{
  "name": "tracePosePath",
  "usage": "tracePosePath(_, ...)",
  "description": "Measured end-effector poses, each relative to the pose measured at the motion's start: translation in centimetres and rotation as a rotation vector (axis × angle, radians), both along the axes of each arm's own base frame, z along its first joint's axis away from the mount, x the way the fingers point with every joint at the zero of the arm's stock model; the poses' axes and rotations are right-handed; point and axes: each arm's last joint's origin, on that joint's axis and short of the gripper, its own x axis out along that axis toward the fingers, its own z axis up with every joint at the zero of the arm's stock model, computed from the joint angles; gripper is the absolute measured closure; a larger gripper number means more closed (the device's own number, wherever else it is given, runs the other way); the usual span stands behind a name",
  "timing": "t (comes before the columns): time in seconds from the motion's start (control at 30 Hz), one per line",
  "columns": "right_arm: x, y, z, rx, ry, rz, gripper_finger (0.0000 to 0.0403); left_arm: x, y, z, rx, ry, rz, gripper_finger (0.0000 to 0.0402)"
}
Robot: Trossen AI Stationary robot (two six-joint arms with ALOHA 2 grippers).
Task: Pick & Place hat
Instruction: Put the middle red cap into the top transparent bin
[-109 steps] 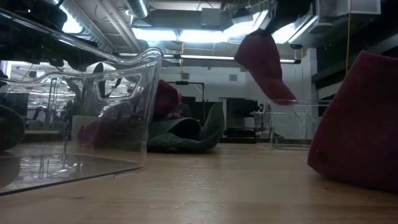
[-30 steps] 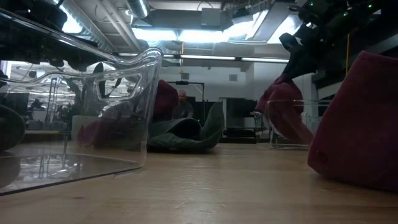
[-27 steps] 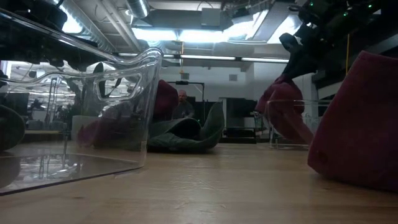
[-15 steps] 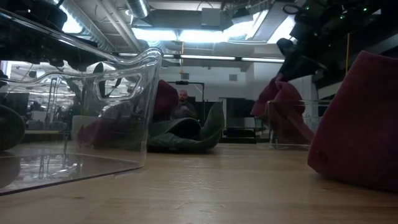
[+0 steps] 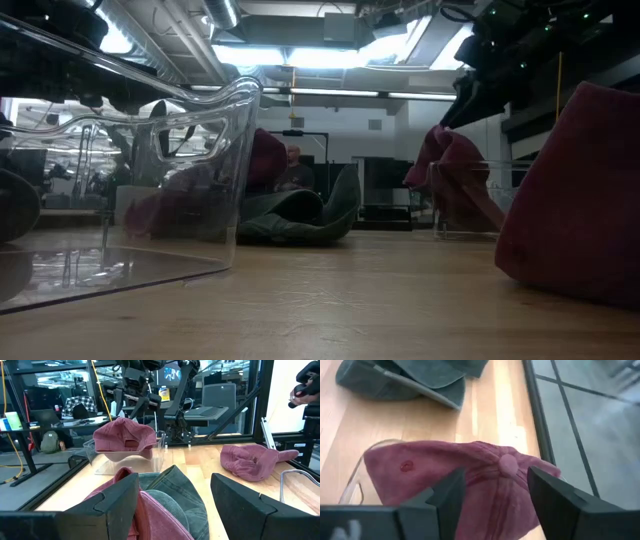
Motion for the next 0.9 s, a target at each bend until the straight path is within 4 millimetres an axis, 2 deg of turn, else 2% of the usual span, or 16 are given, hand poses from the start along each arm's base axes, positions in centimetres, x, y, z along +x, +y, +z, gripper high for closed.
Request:
tracePosePath(0.2,-1.1,0.8,1.0,0.111,-0.089,-0.148,0.0163,0.0,0.0,0.0,0.0,0.0,0.0,0.0156)
tracePosePath(0.4,-2.1,1.9,1.7,0.277,-0.182,-0.213,0.0162,0.0,0.0,0.0,0.0,0.0,0.0,0.0156)
tracePosePath(0.5,-2.1,1.9,1.7,0.308,-0.193,-0.233,0.017,0.0,0.0,0.0,0.0,0.0,0.0,0.0156)
tracePosePath(0.63,-1.4,1.2,1.4,0.291,-0.192,-0.223,0.0228,0.0,0.0,0.0,0.0,0.0,0.0,0.0156)
tracePosePath(0.83,0.5,0.1,0.2,0.279,-0.149,-0.234,0.0381,0.0,0.0,0.0,0.0,0.0,0.001,0.0156)
tracePosePath(0.9,0.9,0.0,0.0,0.277,-0.14,-0.234,0.039,0.0,0.0,0.0,0.0,0.0,0.001,0.0156)
